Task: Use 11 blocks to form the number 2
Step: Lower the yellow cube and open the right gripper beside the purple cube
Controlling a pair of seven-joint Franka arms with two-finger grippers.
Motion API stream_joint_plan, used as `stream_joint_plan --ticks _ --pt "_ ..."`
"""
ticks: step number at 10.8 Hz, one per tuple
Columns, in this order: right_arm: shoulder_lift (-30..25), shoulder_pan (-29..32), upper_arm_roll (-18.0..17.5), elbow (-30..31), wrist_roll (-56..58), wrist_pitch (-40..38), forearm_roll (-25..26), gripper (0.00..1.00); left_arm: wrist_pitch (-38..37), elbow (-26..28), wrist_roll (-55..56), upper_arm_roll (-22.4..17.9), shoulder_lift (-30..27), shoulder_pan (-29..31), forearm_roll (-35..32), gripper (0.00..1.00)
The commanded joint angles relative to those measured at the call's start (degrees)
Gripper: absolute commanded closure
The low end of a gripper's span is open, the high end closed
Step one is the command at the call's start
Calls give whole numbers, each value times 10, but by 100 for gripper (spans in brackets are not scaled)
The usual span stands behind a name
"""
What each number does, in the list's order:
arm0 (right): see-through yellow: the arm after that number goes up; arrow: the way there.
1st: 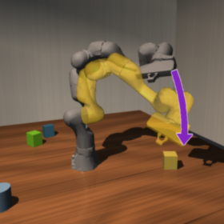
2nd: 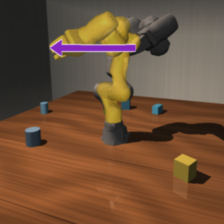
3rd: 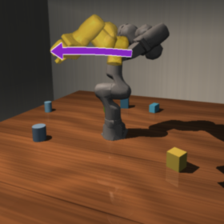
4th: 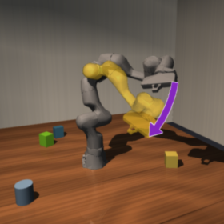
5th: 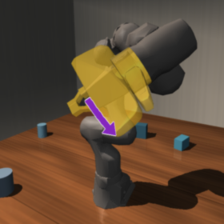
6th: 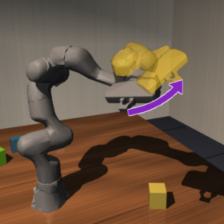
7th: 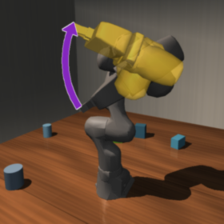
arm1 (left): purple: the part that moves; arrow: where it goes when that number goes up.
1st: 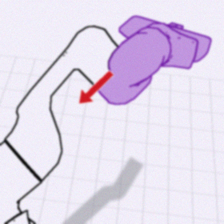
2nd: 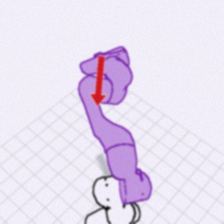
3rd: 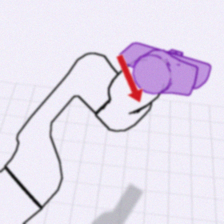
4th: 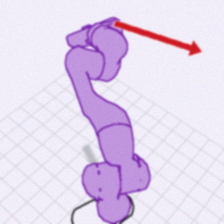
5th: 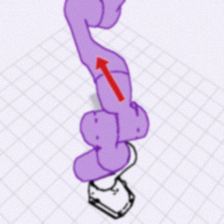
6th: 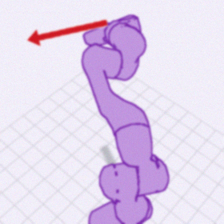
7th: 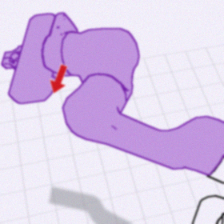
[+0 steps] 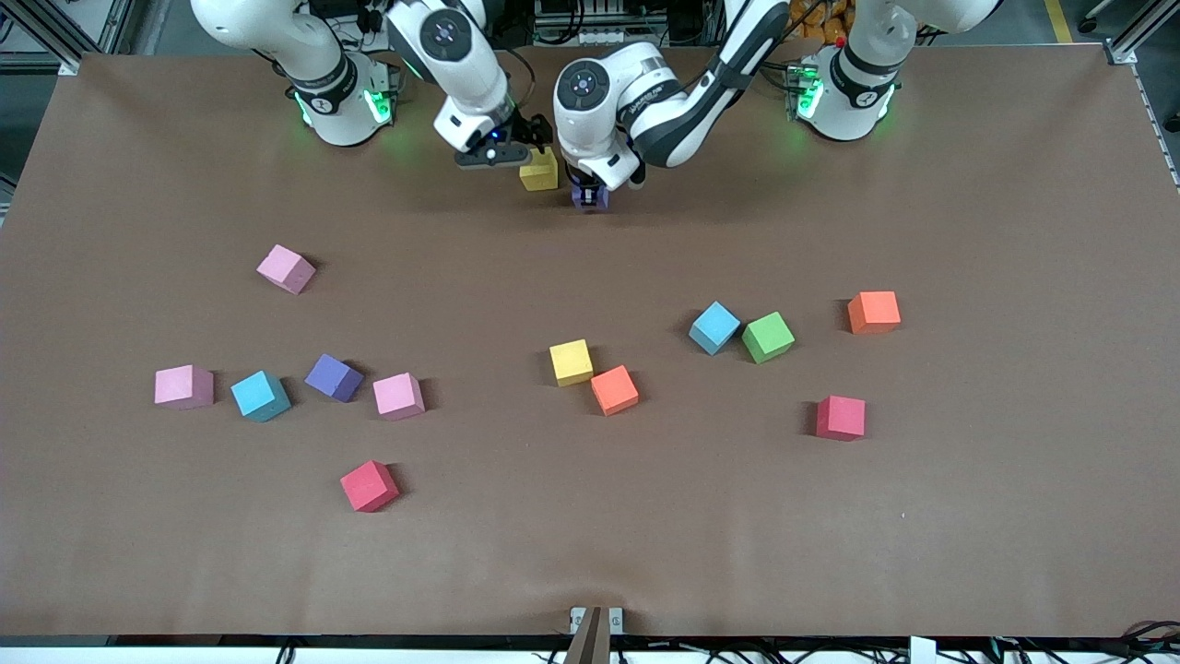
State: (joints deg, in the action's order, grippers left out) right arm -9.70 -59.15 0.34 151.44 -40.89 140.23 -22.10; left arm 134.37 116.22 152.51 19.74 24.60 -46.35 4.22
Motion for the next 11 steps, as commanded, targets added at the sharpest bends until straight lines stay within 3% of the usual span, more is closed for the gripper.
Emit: stream_joint_plan --ticks 1,5,8,10,11 --pt "-101 37 -5 31 7 -57 21 0 -4 3 26 12 -1 -2 13 100" --pt "-182 115 -5 1 12 -150 111 0 3 -15 11 40 22 -5 9 100" --pt "-216 202 -4 -42 73 -209 124 0 10 -28 -19 42 39 -6 8 100" --pt "-180 244 -3 -104 90 -239 153 0 19 -35 -38 42 49 -7 9 100" --pt "-134 256 -1 -151 91 -239 191 0 19 -36 -43 43 54 -8 7 100"
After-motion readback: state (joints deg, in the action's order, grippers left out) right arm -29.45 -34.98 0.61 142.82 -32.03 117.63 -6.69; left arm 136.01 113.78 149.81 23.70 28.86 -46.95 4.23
